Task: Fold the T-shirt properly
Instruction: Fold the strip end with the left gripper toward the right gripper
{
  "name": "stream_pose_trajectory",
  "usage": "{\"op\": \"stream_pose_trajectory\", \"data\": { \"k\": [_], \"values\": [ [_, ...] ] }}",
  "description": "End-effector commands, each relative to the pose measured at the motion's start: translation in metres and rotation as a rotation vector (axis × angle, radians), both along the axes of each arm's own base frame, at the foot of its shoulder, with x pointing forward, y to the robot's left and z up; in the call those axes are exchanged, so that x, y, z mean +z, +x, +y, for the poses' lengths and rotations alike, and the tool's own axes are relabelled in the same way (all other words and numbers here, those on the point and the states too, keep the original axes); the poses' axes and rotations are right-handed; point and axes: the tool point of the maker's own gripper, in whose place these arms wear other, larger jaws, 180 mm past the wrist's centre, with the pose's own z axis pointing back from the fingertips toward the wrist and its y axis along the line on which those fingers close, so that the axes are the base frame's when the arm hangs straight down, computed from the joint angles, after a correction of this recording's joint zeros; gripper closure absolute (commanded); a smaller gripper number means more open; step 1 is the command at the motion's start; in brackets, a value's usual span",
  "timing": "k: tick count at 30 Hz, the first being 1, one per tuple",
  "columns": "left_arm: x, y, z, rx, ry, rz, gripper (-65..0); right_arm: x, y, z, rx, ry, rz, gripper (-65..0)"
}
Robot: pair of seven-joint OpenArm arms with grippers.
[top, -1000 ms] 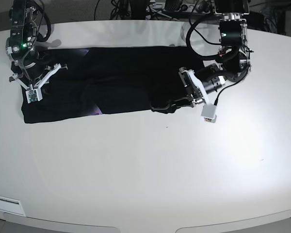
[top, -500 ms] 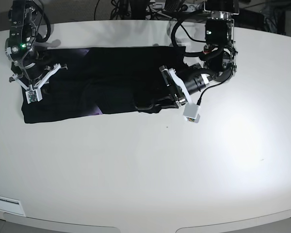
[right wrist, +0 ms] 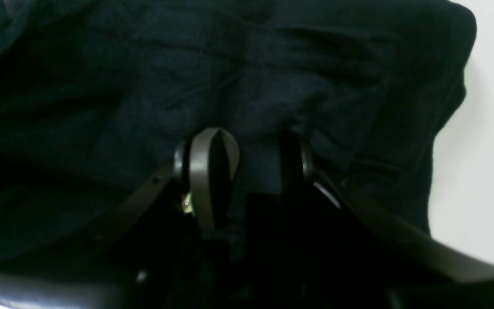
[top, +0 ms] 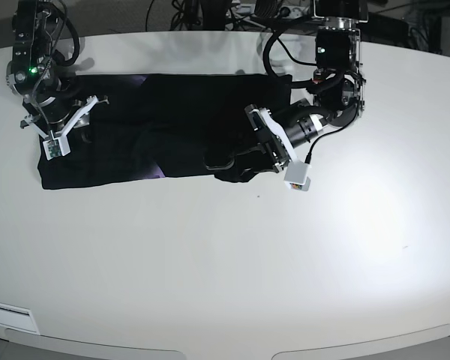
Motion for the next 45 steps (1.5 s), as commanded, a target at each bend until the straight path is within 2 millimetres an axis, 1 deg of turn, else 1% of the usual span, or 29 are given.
{"op": "stream_pose_trajectory", "data": {
  "k": [1,4,8,12,14,15,17,19,20,21,23,25,27,28,29,30,33,35,37,40,41,43,45],
  "values": [
    [0.02,0.007,0.0,0.022,-0.064,-0.052,-28.0,-0.01,-0.014,-0.002,0.016,-0.024,0.078,-27.0],
    [0.019,0.008,-0.006,0.028,-0.057,-0.054,-28.0,-0.01,-0.014,-0.002,0.016,-0.024,0.078,-27.0],
    [0.017,0.001,-0.016,-0.013,-0.052,-0.044,-28.0,-0.011,-0.015,-0.002,0.016,-0.027,0.079,-27.0],
    [0.014,0.0,-0.015,-0.021,-0.036,-0.037,-28.0,-0.011,-0.015,-0.002,0.016,-0.027,0.079,-27.0],
    [0.006,-0.001,-0.016,-0.027,0.011,-0.034,-28.0,-0.011,-0.015,-0.002,0.016,-0.027,0.08,-27.0],
    [0.0,0.0,-0.015,-0.022,0.057,-0.037,-28.0,-0.011,-0.015,-0.002,0.016,-0.028,0.083,-27.0],
    [-0.012,0.007,-0.01,0.022,0.133,-0.033,-28.0,-0.012,-0.016,-0.002,0.015,-0.03,0.09,-27.0],
    [-0.016,0.011,-0.009,0.061,0.121,0.018,-28.0,-0.012,-0.016,-0.002,0.015,-0.03,0.088,-27.0],
    [-0.02,0.013,-0.011,0.073,0.132,0.017,-28.0,-0.011,-0.016,-0.002,0.015,-0.03,0.088,-27.0],
    [-0.023,0.012,-0.013,0.066,0.139,0.035,-28.0,-0.012,-0.016,-0.002,0.015,-0.03,0.089,-27.0],
    [-0.029,0.001,-0.018,0.006,0.147,0.072,-28.0,-0.011,-0.015,-0.003,0.015,-0.03,0.087,-27.0],
    [-0.037,-0.002,-0.017,0.006,0.174,0.088,-28.0,-0.011,-0.015,-0.003,0.015,-0.03,0.087,-27.0],
    [-0.035,-0.01,-0.018,-0.034,0.151,0.12,-28.0,-0.011,-0.015,-0.003,0.016,-0.032,0.087,-27.0],
    [-0.036,-0.01,-0.017,-0.034,0.159,0.114,-28.0,-0.011,-0.015,-0.003,0.016,-0.033,0.087,-27.0],
    [-0.035,-0.009,-0.016,-0.032,0.155,0.113,-28.0,-0.011,-0.016,-0.004,0.016,-0.034,0.091,-27.0],
    [-0.029,-0.009,-0.015,-0.036,0.133,0.11,-28.0,-0.012,-0.016,-0.004,0.016,-0.035,0.095,-27.0],
    [-0.001,-0.014,-0.016,-0.076,0.033,0.067,-28.0,-0.012,-0.016,-0.004,0.016,-0.035,0.094,-27.0],
    [0.01,-0.013,-0.012,-0.067,0.028,0.005,-28.0,-0.012,-0.016,-0.004,0.016,-0.035,0.094,-27.0],
    [0.019,-0.013,-0.009,-0.064,0.004,-0.013,-28.0,-0.012,-0.016,-0.004,0.016,-0.035,0.094,-27.0],
    [0.044,-0.025,-0.008,-0.129,-0.09,-0.059,-28.0,-0.011,-0.015,-0.004,0.016,-0.035,0.09,-27.0],
    [0.049,-0.028,-0.006,-0.143,-0.095,-0.068,-27.9,-0.011,-0.015,-0.003,0.017,-0.034,0.09,-27.0],
    [0.052,-0.027,0.006,-0.121,-0.06,-0.089,-27.9,-0.011,-0.015,-0.003,0.017,-0.034,0.091,-27.0],
    [0.053,-0.019,0.029,-0.054,-0.028,-0.106,-27.9,-0.011,-0.015,-0.004,0.017,-0.034,0.091,-27.0]
  ]
}}
